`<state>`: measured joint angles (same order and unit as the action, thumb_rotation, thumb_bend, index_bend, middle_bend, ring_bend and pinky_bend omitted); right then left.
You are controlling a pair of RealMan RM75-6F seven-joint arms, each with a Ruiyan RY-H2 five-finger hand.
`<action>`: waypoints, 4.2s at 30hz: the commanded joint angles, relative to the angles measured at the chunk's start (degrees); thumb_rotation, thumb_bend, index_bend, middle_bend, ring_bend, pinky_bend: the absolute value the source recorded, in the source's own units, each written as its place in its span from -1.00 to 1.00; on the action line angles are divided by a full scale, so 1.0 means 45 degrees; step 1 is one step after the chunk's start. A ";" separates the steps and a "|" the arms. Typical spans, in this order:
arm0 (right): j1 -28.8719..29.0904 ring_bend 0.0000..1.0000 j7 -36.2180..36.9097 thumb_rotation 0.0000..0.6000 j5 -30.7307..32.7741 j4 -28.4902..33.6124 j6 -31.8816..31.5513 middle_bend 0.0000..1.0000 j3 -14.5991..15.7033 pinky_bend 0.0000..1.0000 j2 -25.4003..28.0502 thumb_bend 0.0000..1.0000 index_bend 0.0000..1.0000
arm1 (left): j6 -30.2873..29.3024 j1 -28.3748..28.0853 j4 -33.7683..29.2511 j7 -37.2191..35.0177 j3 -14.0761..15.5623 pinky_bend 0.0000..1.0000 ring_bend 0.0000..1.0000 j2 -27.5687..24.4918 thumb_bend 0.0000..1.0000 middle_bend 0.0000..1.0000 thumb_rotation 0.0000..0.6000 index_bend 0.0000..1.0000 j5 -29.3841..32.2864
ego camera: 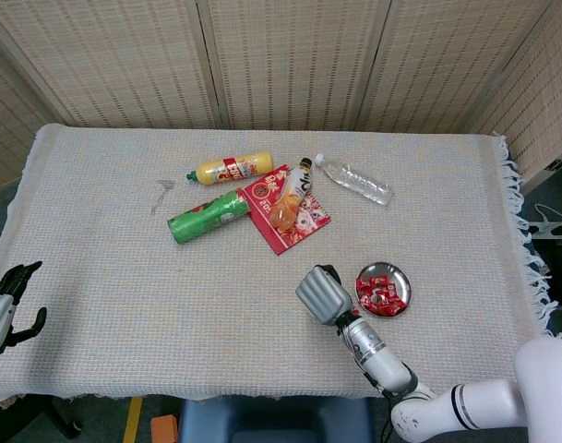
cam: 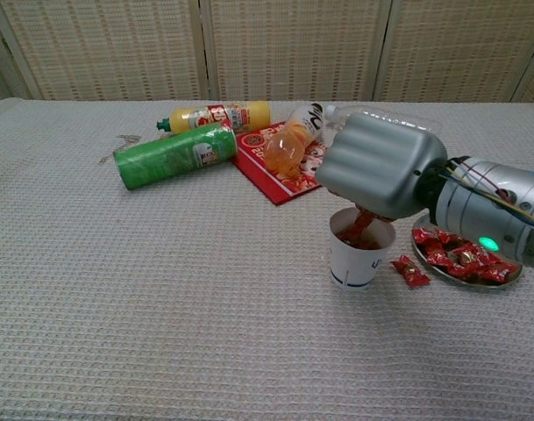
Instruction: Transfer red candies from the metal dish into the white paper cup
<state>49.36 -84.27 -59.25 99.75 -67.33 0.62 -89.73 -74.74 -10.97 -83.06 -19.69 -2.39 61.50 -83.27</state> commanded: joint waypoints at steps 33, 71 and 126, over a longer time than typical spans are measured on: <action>0.0038 0.33 0.0072 1.00 -0.0053 0.0326 -0.0245 -0.02 0.0304 1.00 0.0209 -0.47 -0.57 | 0.0052 -0.0009 0.0032 -0.0092 -0.0017 -0.47 -0.97 -0.0019 0.00 -0.86 1.00 -0.93 0.0032; -0.0614 0.26 0.8909 1.00 0.0318 -0.1037 0.1895 -0.24 -0.1542 1.00 0.1505 -0.51 -0.59 | 0.0303 -0.0115 0.0079 0.0260 -0.0057 -0.47 -0.95 0.0136 0.00 -0.85 1.00 -0.93 0.0223; -0.1348 0.80 1.0708 1.00 -0.1506 -0.1255 0.4269 1.00 0.0437 1.00 0.2926 -0.65 -0.27 | 0.0699 -0.0387 0.0284 0.1067 -0.0189 -0.45 -0.93 0.0538 -0.01 -0.82 1.00 -0.93 0.0552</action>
<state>43.33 -36.13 -65.88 94.35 -47.98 2.59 -76.25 -71.59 -12.72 -81.79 -14.88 -3.24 63.93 -80.78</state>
